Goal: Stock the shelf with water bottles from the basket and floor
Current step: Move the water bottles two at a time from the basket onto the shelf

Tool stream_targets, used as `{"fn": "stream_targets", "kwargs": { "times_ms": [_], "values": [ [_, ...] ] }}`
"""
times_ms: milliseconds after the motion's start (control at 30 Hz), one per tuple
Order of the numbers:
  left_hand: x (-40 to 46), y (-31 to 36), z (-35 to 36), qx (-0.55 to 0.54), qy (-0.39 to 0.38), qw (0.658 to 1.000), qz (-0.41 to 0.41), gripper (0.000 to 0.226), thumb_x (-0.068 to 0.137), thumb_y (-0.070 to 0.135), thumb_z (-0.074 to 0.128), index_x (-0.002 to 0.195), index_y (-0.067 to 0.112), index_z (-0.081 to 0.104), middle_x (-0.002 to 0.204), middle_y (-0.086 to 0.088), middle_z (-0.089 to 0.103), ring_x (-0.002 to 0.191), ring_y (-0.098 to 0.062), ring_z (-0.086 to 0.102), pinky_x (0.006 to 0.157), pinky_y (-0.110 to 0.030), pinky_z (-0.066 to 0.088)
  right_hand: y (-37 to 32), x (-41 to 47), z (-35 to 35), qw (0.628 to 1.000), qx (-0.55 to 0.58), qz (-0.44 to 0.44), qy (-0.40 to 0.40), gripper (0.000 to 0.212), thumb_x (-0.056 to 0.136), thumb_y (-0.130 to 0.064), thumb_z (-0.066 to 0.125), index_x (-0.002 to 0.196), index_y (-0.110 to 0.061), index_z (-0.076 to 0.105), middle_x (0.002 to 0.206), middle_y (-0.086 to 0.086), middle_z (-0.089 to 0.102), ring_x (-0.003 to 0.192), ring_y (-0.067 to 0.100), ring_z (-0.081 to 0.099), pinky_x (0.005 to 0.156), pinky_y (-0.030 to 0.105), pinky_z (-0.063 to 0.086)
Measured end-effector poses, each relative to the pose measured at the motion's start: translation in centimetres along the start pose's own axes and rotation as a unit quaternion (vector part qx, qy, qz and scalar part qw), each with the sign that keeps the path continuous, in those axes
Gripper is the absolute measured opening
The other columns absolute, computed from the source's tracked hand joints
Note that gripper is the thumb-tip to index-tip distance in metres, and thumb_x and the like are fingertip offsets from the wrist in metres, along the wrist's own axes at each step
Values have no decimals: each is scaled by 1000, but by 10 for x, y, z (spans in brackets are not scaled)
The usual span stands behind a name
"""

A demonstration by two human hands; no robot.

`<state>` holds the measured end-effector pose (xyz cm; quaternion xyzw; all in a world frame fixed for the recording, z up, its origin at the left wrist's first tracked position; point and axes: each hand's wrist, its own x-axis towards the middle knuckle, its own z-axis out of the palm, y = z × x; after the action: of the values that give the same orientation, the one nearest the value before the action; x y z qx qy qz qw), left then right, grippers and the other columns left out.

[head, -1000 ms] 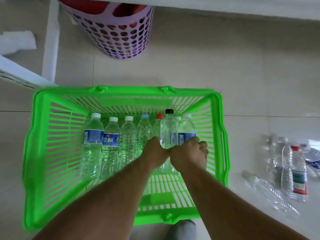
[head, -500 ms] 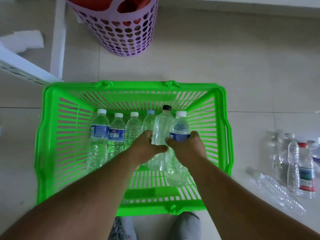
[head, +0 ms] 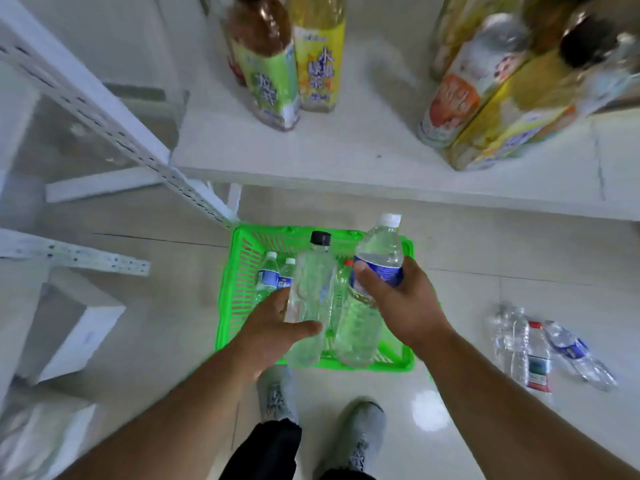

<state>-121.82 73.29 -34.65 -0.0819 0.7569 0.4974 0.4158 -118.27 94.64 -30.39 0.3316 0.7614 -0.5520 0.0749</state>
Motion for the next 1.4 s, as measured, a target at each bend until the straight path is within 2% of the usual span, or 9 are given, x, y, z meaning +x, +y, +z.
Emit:
{"fn": "stream_targets", "kwargs": {
  "times_ms": [67, 200, 367, 500, 700, 800, 1033, 1233, 1400],
  "values": [
    [-54, 38, -15, 0, 18, 1000, 15, 58, 64, 21, 88, 117, 20, 63, 114, 2, 71, 111, -14, 65, 104, -43, 46, -54, -34, -25, 1000, 2, -21, -15, 32, 79, -40, 79, 103, -21, 69, 91, -9, 76, 87, 6, 71, 82, 31, 55],
    [-165, 107, -43, 20, 81, 995, 48, 44, 68, 20, 89, 98, 33, 60, 109, 7, 70, 106, -9, 65, 98, -35, 49, -154, -107, -68, 994, -64, -89, -12, 41, 70, -48, 78, 102, -25, 66, 91, -11, 71, 83, 4, 66, 69, 25, 49],
    [-294, 166, -73, 14, 119, 988, 98, 57, 67, 16, 88, 117, 24, 62, 111, 3, 71, 107, -15, 66, 100, -41, 50, -255, -208, -107, 983, -75, -166, -16, 56, 68, -60, 78, 112, -32, 58, 96, -18, 67, 86, -2, 63, 70, 22, 50],
    [-378, 186, -94, 3, 137, 980, 144, 53, 68, 9, 86, 113, 24, 62, 104, 6, 74, 98, -7, 68, 82, -25, 52, -307, -283, -123, 971, -74, -225, 0, 66, 70, -69, 72, 123, -35, 52, 101, -15, 68, 90, 1, 64, 76, 26, 52],
    [-471, 186, -127, -9, 136, 967, 215, 50, 71, 3, 83, 111, 22, 61, 97, 13, 75, 88, 0, 70, 71, -13, 51, -344, -385, -121, 950, -15, -302, 79, 39, 76, -69, 67, 107, -48, 55, 96, -27, 67, 88, -10, 63, 68, 12, 46],
    [-506, 182, -142, -13, 138, 961, 240, 53, 71, 3, 84, 114, 23, 60, 99, 9, 75, 87, 2, 69, 67, -8, 51, -353, -425, -114, 952, 12, -290, 102, 46, 74, -65, 71, 109, -37, 60, 96, -20, 69, 86, -5, 65, 70, 22, 49],
    [-554, 197, -153, -2, 150, 946, 289, 57, 67, 10, 88, 113, 28, 59, 105, 8, 73, 97, -4, 68, 86, -25, 54, -375, -485, -115, 947, 17, -296, 123, 43, 73, -62, 75, 104, -40, 55, 94, -21, 67, 84, -3, 64, 69, 24, 49],
    [-568, 233, -143, 3, 180, 932, 314, 58, 64, 16, 88, 112, 27, 57, 98, 9, 72, 83, 0, 69, 65, -13, 52, -397, -503, -138, 938, 22, -329, 112, 41, 72, -61, 75, 102, -36, 63, 89, -20, 71, 80, -4, 66, 65, 21, 49],
    [-572, 266, -128, 16, 212, 923, 322, 54, 63, 18, 88, 104, 31, 54, 97, 9, 71, 83, -2, 68, 69, -20, 51, -414, -501, -167, 929, 25, -355, 103, 30, 73, -53, 78, 95, -37, 66, 85, -21, 71, 78, -4, 66, 64, 19, 48]
  ]
}}
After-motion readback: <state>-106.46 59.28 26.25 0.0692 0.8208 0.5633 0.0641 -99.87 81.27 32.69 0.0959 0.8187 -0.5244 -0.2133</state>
